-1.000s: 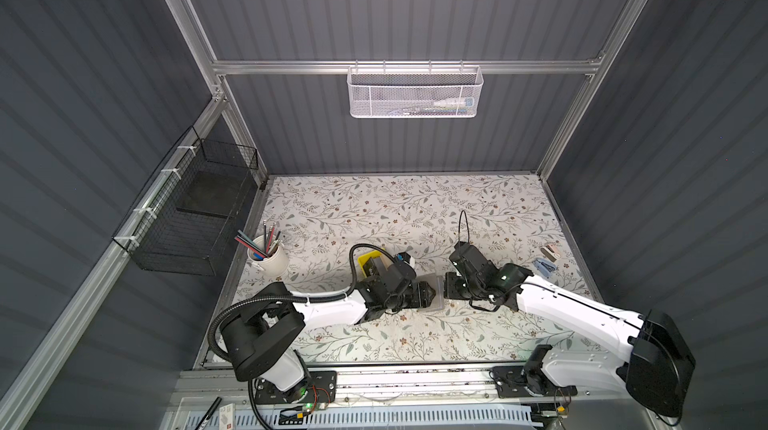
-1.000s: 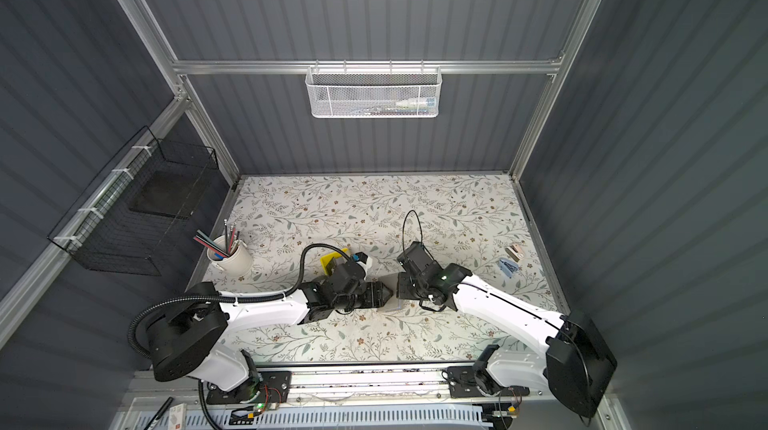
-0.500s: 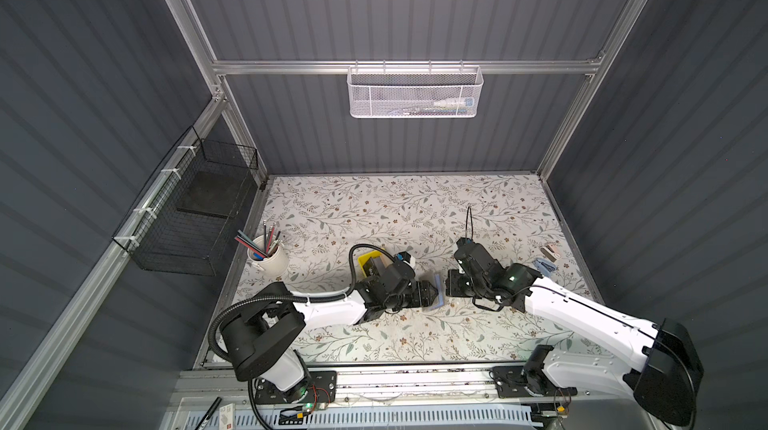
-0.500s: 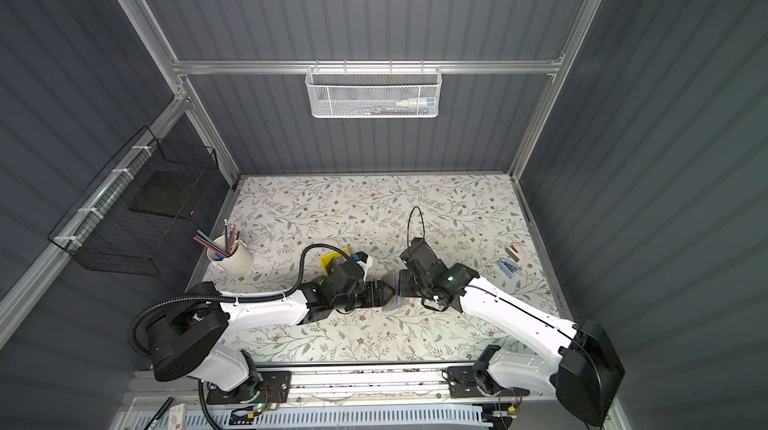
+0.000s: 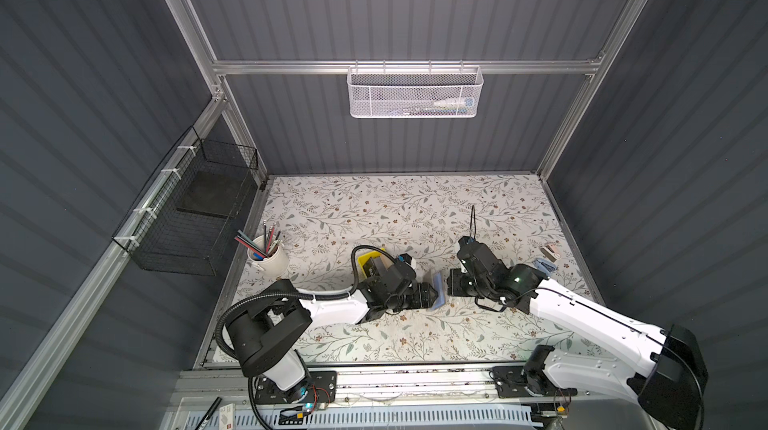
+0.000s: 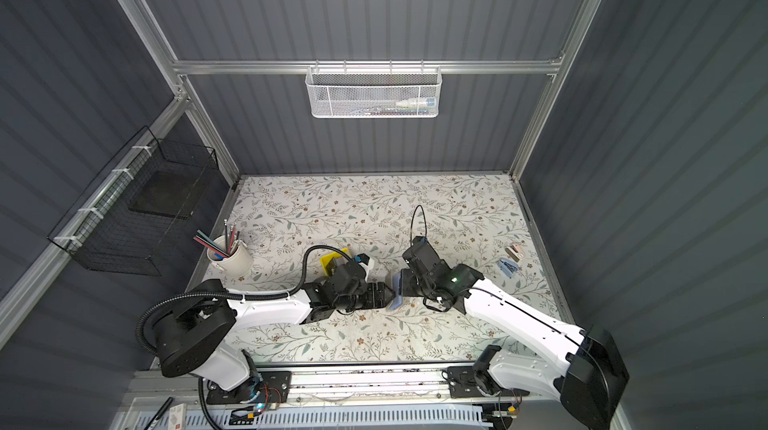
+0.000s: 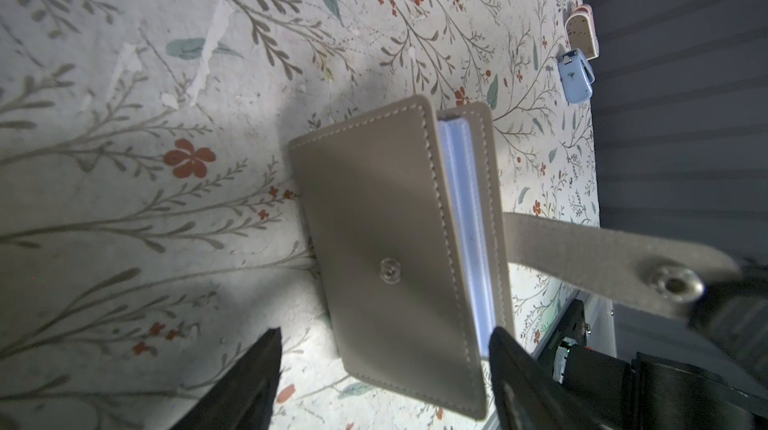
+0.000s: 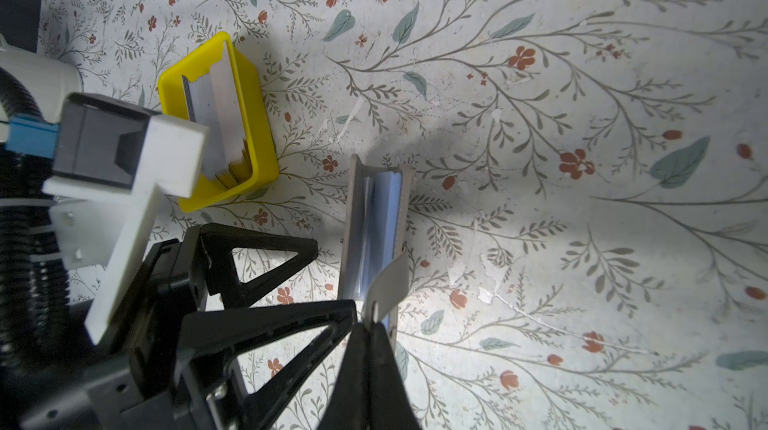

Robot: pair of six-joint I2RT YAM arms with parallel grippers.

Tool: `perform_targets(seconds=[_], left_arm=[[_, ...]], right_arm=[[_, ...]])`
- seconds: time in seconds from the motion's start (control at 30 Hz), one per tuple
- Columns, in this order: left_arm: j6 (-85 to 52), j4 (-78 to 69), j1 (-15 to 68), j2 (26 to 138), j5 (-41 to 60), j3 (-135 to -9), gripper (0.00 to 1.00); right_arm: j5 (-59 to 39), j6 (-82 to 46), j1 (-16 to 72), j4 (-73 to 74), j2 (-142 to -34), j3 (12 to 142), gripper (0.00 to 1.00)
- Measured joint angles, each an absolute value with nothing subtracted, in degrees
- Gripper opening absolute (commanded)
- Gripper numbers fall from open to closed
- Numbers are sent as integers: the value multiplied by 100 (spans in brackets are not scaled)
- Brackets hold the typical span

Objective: Put the credit cards into the card holder

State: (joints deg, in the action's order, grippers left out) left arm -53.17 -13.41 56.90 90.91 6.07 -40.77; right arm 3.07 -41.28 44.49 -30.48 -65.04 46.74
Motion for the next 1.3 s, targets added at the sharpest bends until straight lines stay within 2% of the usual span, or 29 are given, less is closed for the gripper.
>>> perform_targets(seconds=[0.27,0.9,1.07,1.2,1.3], left_arm=[[-5341,-1439,5658,9091,602,-4075,64],[-5426,-1485,5402,8860,506,-3728,49],[-5393,-1341,5349,8860,436,-3717,38],[-5356,-1225,5315,8860,401,-3717,34],[-5330,-1186,5315,8860,401,-3717,28]], right_arm=[[436,-4130,4451,-3105,-6504,4674,6],[930,-4042,4416,-3317,-6626,4672,5],[947,-4021,4401,-3323,-6705,4661,6],[952,-4018,4377,-3317,-6772,4591,6],[952,-4025,4353,-3288,-6831,4517,8]])
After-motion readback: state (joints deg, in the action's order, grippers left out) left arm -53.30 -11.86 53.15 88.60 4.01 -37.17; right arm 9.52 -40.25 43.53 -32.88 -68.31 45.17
